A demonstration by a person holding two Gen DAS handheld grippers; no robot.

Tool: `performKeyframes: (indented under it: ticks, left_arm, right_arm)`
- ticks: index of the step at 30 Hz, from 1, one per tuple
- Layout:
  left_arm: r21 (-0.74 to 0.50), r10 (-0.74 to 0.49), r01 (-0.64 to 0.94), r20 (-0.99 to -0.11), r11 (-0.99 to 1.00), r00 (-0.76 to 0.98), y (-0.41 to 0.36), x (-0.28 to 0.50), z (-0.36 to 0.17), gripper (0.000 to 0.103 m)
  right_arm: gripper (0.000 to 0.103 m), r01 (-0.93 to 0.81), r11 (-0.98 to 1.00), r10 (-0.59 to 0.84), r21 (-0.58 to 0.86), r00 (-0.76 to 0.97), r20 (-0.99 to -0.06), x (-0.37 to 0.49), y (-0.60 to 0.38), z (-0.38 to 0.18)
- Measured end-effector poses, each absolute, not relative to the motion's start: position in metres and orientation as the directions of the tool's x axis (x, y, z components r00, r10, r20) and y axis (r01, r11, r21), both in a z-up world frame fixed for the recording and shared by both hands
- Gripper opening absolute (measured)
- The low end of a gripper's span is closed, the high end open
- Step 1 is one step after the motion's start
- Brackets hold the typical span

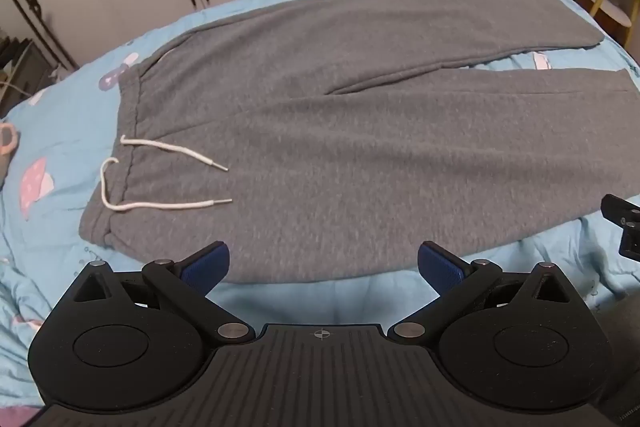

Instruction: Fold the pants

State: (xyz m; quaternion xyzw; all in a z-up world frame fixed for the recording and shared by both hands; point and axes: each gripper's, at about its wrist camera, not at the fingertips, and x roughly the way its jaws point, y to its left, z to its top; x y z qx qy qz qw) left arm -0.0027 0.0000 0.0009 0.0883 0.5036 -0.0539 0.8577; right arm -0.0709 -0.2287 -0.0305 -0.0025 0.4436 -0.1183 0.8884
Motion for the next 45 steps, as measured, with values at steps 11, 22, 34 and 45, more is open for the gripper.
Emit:
performKeyframes:
  ticks: [11, 22, 34, 45]
  left_arm:
    - [0.091, 0.002, 0.178, -0.894, 0.98, 0.449, 0.002, 0.002, -0.002, 0.103]
    - [0.087, 0.003, 0.168, -0.897, 0.982, 0.442, 0.004, 0.004, -0.001, 0.103]
    - [0.083, 0.002, 0.165, -0.898, 0.983, 0.439, 0.005, 0.005, -0.001, 0.103]
    - [0.083, 0.005, 0.16, -0.9, 0.984, 0.437, 0.004, 0.006, -0.002, 0.103]
  right_arm:
    - [0.1, 0.213, 0.971, -0.217, -0.111, 0.58, -0.785, -0.07, -0.228, -0.029]
    - [0.1, 0.217, 0.97, -0.221, -0.112, 0.585, -0.78, -0.072, -0.231, -0.029]
    - [0.1, 0.216, 0.969, -0.224, -0.116, 0.588, -0.777, -0.07, -0.229, -0.028]
    - [0.1, 0.214, 0.97, -0.223, -0.115, 0.593, -0.773, -0.07, -0.23, -0.027]
